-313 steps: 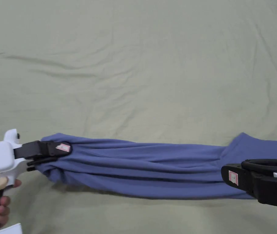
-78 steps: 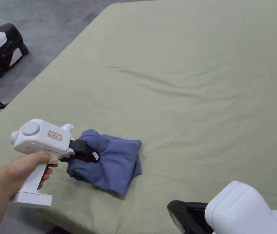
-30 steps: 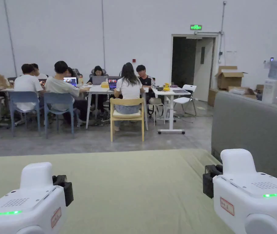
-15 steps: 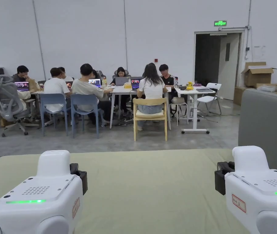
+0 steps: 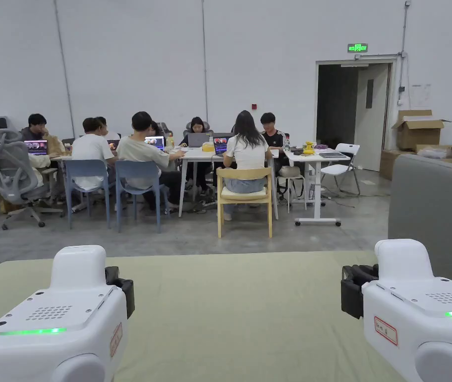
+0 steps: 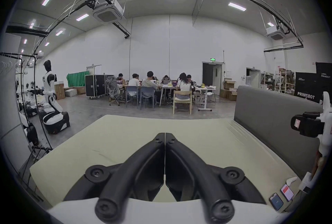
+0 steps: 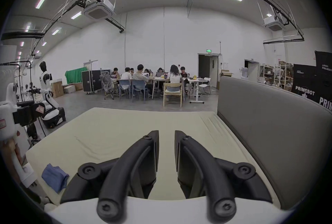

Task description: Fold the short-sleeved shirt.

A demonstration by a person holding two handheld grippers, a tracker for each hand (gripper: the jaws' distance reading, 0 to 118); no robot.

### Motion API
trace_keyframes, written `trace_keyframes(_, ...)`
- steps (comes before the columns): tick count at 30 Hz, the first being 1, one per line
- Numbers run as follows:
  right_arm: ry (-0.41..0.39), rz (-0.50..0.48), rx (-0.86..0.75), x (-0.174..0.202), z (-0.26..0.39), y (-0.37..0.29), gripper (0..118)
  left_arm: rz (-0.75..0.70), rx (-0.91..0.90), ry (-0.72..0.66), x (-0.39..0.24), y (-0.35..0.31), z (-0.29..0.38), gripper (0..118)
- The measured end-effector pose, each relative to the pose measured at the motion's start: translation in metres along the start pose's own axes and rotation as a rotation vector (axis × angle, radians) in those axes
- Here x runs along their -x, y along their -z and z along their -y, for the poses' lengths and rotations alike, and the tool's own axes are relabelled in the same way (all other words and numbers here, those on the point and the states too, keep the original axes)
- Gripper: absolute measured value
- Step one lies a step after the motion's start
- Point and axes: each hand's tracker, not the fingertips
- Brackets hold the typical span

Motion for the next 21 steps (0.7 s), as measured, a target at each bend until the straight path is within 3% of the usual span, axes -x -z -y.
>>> trace_keyframes(3,0.004,0.005,-0.010,0.000,-0.002,-0.002,25,0.000,-0.010,0.006,0.001,-0.001,-0.003,3)
trace_keyframes(4,0.007,0.004,-0.012,0.000,-0.002,-0.002,44,0.011,-0.019,0.003,0.001,-0.001,-0.004,28)
trace_keyframes(5,0.008,0.008,-0.015,0.000,-0.003,-0.002,74,0.033,-0.028,0.011,0.001,-0.002,-0.006,82)
trace_keyframes(6,0.006,0.025,-0.018,0.001,-0.005,-0.002,89,0.025,-0.031,0.014,0.000,-0.002,-0.006,82)
trace_keyframes(7,0.013,0.077,-0.004,0.001,-0.006,0.000,89,0.023,-0.021,0.011,-0.003,0.001,-0.007,100)
trace_keyframes(8,0.050,0.081,0.067,0.000,-0.005,0.006,118,0.090,-0.113,0.009,-0.002,-0.001,-0.002,118)
trace_keyframes(10,0.090,-0.037,-0.008,-0.009,0.004,0.008,118,0.133,-0.085,-0.002,0.007,0.019,-0.029,118)
trace_keyframes(12,0.047,0.051,-0.027,-0.004,-0.003,-0.004,118,0.083,-0.071,0.010,0.006,0.031,-0.041,118)
trace_keyframes(13,0.008,0.077,-0.022,-0.001,-0.006,-0.007,118,0.063,-0.066,0.028,-0.005,-0.006,-0.013,118)
trace_keyframes(21,-0.004,0.064,-0.011,0.005,-0.010,-0.008,118,0.021,-0.058,0.023,-0.002,-0.013,-0.010,118)
